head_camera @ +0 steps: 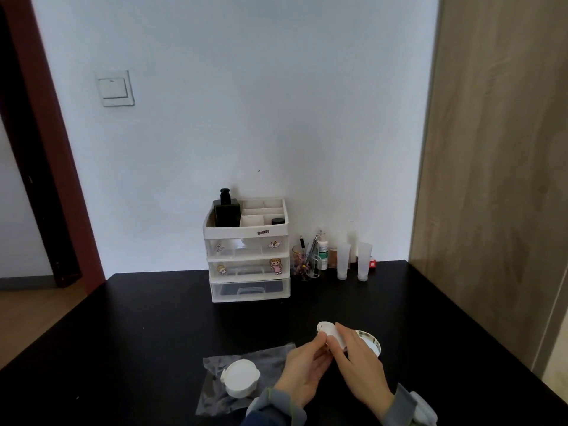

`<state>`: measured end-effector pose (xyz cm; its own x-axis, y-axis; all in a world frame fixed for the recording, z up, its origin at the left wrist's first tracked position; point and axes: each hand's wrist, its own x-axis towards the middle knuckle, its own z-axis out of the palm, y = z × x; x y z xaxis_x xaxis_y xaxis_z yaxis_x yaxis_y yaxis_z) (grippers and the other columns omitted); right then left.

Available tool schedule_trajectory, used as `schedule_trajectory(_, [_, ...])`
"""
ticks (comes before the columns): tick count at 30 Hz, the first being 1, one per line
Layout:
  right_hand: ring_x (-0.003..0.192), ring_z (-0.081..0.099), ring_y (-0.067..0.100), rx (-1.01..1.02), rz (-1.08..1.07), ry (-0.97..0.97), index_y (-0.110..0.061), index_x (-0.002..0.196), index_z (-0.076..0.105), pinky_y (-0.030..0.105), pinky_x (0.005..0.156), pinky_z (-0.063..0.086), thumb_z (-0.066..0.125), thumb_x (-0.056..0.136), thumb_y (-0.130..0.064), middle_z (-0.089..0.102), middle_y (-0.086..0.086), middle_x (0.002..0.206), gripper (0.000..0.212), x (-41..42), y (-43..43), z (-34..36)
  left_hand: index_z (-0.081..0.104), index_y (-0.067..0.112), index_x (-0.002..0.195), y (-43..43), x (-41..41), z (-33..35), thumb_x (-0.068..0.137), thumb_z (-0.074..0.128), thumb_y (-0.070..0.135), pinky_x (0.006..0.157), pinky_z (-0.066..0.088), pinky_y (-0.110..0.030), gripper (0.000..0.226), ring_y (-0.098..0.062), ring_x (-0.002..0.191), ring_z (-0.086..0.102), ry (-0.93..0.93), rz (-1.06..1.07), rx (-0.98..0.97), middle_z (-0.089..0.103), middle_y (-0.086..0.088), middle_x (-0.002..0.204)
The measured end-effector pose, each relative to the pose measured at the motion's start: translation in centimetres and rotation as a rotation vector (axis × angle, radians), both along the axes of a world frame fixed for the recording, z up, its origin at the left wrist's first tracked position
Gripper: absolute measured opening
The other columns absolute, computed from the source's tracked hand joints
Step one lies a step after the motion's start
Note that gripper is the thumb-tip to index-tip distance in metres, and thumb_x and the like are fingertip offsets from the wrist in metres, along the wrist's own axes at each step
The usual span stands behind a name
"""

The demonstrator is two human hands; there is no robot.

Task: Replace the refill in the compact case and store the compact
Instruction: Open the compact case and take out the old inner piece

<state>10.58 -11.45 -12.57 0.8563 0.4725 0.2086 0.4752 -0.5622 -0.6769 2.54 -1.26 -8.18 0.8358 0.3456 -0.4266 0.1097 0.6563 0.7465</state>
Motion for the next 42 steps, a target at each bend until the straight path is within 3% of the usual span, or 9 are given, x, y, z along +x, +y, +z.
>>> schedule_trajectory(7, [0.130, 0.042, 0.008, -0.009, 0.020, -0.016, -0.028, 0.144, 0.030, 0.030, 0.101, 0.037, 0.030, 0.094, -0.058, 0.042, -0.011, 0.146, 0.058, -0.2, 0.0, -0.1, 0.066, 0.001, 0.087, -0.2, -0.4, -0.3, 0.090, 0.063, 0.008, 0.067, 0.057, -0.030, 0.008, -0.022, 0.081, 0.071, -0.017, -0.003, 0.044, 0.077, -0.013, 0.076])
schedule_trajectory(12, [0.128, 0.043, 0.009, 0.028, 0.048, 0.060, -0.029, 0.145, 0.026, 0.026, 0.095, 0.035, 0.029, 0.095, -0.056, 0.041, -0.008, 0.147, 0.057, 0.0, 0.0, 0.1, 0.066, -0.002, 0.097, -0.2, -0.5, 0.0, 0.090, 0.061, 0.007, 0.076, 0.056, -0.034, 0.012, -0.029, 0.095, 0.069, -0.031, -0.012, 0.023, 0.075, -0.019, 0.091])
schedule_trajectory(19, [0.127, 0.036, -0.001, 0.126, 0.086, 0.017, -0.034, 0.147, 0.021, 0.021, 0.097, 0.033, 0.037, 0.095, -0.052, 0.035, -0.015, 0.149, 0.057, -0.1, 0.1, 0.0, 0.065, -0.002, 0.094, -0.9, -0.7, 0.5, 0.093, 0.055, 0.005, 0.076, 0.055, -0.034, 0.012, -0.029, 0.092, 0.067, -0.050, 0.007, 0.045, 0.070, -0.022, 0.097])
schedule_trajectory(22, [0.125, 0.035, -0.003, 0.187, 0.095, -0.042, -0.039, 0.143, 0.029, 0.024, 0.099, 0.036, 0.047, 0.094, -0.046, 0.039, -0.016, 0.145, 0.053, -0.2, -0.1, -0.2, 0.064, 0.001, 0.089, -1.0, -0.8, 0.6, 0.094, 0.054, 0.005, 0.076, 0.054, -0.034, 0.011, -0.027, 0.088, 0.066, -0.033, 0.015, 0.063, 0.069, -0.019, 0.093])
schedule_trajectory(29, [0.109, 0.046, 0.001, 0.282, -0.065, -0.128, -0.033, 0.130, 0.045, 0.021, 0.087, 0.045, 0.066, 0.084, -0.038, 0.048, -0.013, 0.126, 0.050, -0.1, -0.3, 0.0, 0.063, -0.001, 0.099, -1.2, -0.8, 0.8, 0.094, 0.053, 0.006, 0.097, 0.050, -0.045, 0.013, -0.033, 0.104, 0.062, -0.048, 0.063, 0.044, 0.067, -0.023, 0.104])
schedule_trajectory(32, [0.102, 0.046, 0.000, 0.276, -0.091, -0.130, -0.032, 0.127, 0.047, 0.014, 0.078, 0.038, 0.069, 0.080, -0.039, 0.047, -0.013, 0.119, 0.053, 0.2, -0.1, -0.1, 0.063, -0.001, 0.102, -1.1, -0.6, 0.4, 0.095, 0.053, 0.007, 0.101, 0.048, -0.046, 0.015, -0.033, 0.105, 0.062, -0.071, 0.082, 0.025, 0.067, -0.023, 0.105])
schedule_trajectory(36, [0.098, 0.047, 0.002, 0.304, -0.118, -0.115, -0.036, 0.125, 0.046, 0.017, 0.075, 0.039, 0.069, 0.074, -0.047, 0.046, -0.016, 0.111, 0.057, 0.3, -0.2, 0.1, 0.063, -0.001, 0.099, -1.2, -0.6, 0.2, 0.094, 0.056, 0.008, 0.096, 0.049, -0.044, 0.013, -0.029, 0.092, 0.063, -0.127, 0.084, 0.032, 0.066, -0.021, 0.096])
schedule_trajectory(38, [0.097, 0.045, 0.002, 0.291, -0.136, -0.083, -0.037, 0.125, 0.044, 0.018, 0.073, 0.038, 0.067, 0.071, -0.050, 0.043, -0.018, 0.109, 0.060, 0.6, -0.3, -0.2, 0.063, 0.000, 0.104, -1.0, -0.5, -0.1, 0.093, 0.058, 0.010, 0.094, 0.050, -0.043, 0.016, -0.030, 0.096, 0.063, -0.116, 0.085, 0.043, 0.067, -0.022, 0.102])
schedule_trajectory(42, [0.093, 0.040, 0.002, 0.263, -0.180, -0.035, -0.038, 0.126, 0.043, 0.018, 0.070, 0.036, 0.065, 0.066, -0.054, 0.037, -0.018, 0.104, 0.066, 1.2, -0.3, -0.6, 0.059, 0.002, 0.117, -1.1, -0.7, 0.0, 0.092, 0.060, 0.013, 0.107, 0.042, -0.045, 0.027, -0.032, 0.112, 0.059, -0.113, 0.066, 0.080, 0.065, -0.021, 0.113])
